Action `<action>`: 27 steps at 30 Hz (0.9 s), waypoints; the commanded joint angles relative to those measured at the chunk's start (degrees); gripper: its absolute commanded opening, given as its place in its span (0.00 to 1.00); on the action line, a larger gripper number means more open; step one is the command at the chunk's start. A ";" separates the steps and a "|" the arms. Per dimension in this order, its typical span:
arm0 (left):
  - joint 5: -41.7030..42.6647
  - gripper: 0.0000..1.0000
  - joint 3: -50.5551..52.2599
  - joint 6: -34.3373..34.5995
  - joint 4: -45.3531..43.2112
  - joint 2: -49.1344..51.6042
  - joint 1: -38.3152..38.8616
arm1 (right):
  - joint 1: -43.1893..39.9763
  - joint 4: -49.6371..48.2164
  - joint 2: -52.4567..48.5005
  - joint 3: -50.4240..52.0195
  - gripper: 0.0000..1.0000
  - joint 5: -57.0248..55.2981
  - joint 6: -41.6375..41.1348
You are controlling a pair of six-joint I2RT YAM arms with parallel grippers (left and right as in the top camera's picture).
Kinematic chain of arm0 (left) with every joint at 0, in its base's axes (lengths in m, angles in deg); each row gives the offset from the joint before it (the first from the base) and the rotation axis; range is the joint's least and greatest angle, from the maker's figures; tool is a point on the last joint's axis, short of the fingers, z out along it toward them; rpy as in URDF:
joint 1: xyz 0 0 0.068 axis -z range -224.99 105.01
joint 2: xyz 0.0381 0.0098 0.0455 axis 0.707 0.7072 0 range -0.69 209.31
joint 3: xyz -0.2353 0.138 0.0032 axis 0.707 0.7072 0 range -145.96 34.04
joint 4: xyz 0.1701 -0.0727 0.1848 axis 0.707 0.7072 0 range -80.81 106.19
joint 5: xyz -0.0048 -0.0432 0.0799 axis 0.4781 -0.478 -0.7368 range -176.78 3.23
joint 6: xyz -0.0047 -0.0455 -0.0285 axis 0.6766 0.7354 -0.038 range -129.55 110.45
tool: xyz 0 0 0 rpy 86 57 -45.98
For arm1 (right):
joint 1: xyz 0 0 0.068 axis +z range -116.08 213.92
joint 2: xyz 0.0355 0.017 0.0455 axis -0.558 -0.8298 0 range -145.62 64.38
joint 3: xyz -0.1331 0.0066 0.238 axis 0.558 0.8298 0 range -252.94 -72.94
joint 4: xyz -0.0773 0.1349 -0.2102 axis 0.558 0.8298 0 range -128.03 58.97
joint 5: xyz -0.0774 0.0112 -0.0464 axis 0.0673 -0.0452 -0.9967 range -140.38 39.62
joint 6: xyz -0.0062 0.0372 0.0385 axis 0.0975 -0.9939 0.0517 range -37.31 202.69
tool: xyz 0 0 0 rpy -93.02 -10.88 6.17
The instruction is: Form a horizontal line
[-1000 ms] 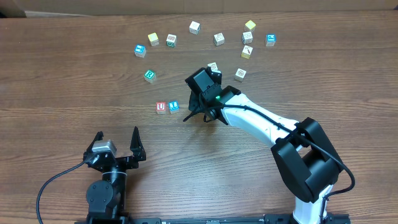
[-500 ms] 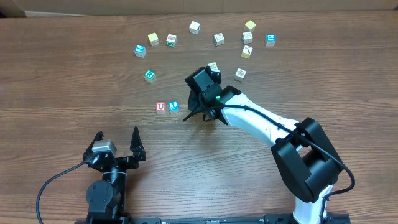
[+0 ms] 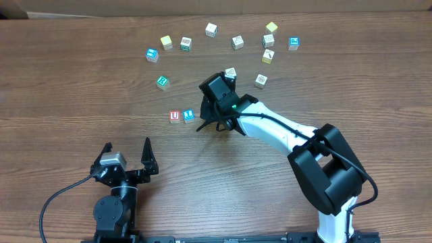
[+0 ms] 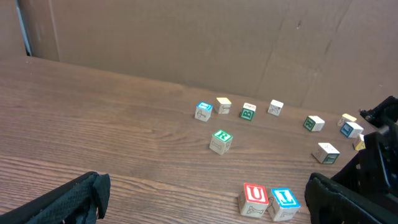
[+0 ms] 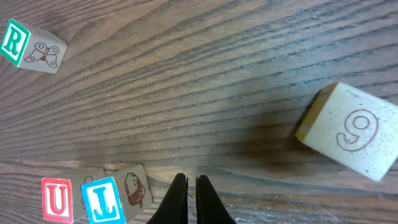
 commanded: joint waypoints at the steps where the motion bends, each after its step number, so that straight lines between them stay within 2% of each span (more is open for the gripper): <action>1: 0.48 1.00 0.22 -1.29 -0.02 -0.55 -0.35 | 0.52 -1.18 -1.75 0.48 0.04 0.72 0.26; 16: 0.48 1.00 0.22 -1.29 -0.02 -0.55 -0.35 | 0.72 -3.43 -2.67 0.48 0.04 10.58 2.95; 27: 0.48 1.00 0.22 -1.27 -0.02 -0.55 -0.35 | 2.89 -4.33 -2.67 0.48 0.04 10.97 5.09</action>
